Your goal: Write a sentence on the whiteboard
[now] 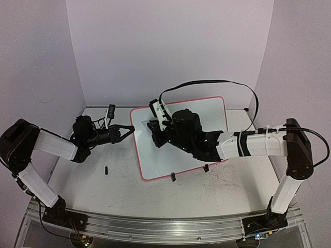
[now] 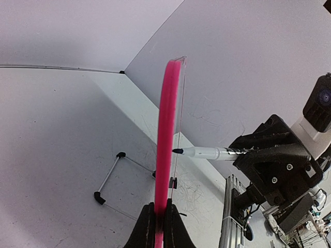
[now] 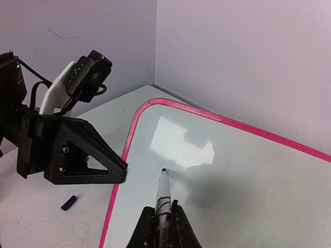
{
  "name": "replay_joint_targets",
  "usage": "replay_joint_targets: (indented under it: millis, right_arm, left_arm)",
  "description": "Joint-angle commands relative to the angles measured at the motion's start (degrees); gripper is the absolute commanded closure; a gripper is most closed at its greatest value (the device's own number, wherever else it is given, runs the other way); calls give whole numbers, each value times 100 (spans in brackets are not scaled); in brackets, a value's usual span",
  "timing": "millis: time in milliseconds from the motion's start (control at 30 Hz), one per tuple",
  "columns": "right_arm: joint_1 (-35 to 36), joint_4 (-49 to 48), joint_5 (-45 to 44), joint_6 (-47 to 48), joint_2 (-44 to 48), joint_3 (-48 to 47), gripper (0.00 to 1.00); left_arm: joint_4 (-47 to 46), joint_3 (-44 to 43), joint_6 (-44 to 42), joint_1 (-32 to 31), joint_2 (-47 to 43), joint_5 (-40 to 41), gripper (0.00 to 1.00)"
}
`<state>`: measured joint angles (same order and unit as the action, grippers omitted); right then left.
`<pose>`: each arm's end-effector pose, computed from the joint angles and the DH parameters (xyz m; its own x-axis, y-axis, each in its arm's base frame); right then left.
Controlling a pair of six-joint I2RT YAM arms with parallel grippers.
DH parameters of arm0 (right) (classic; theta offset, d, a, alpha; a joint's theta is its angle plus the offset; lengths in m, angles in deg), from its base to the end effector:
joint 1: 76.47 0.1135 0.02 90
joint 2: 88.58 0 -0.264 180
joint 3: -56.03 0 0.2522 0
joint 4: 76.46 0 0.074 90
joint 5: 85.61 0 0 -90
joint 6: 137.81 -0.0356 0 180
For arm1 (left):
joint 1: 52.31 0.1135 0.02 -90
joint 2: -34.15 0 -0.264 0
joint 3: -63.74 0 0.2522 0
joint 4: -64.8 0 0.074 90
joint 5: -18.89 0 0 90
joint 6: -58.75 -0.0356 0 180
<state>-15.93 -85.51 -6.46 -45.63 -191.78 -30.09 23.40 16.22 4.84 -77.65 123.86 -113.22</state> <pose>0.2170 0.3705 0.2812 -0.0396 -0.1461 -0.9885 -0.7655 0.6402 -0.0639 0.2663 -0.1525 0.2067 -0.5541 -0.2211 -0.8026 0.7389 0.3134 -0.5965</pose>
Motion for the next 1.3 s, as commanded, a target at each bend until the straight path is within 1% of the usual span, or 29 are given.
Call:
replay_joint_targets:
  millis: [0,467,1267]
  right_arm:
    - [13,-175,-80,51,-162,-221,100]
    - [13,-106,65,9,-274,-312,100]
    - [14,-10,390,-174,-224,17,100]
  left_arm:
    - [-175,-138,142,-15,70,-154,100]
    - [-210,-122,158,-15,61,-128,100]
    - [-230,-149,189,-16,64,-134,100]
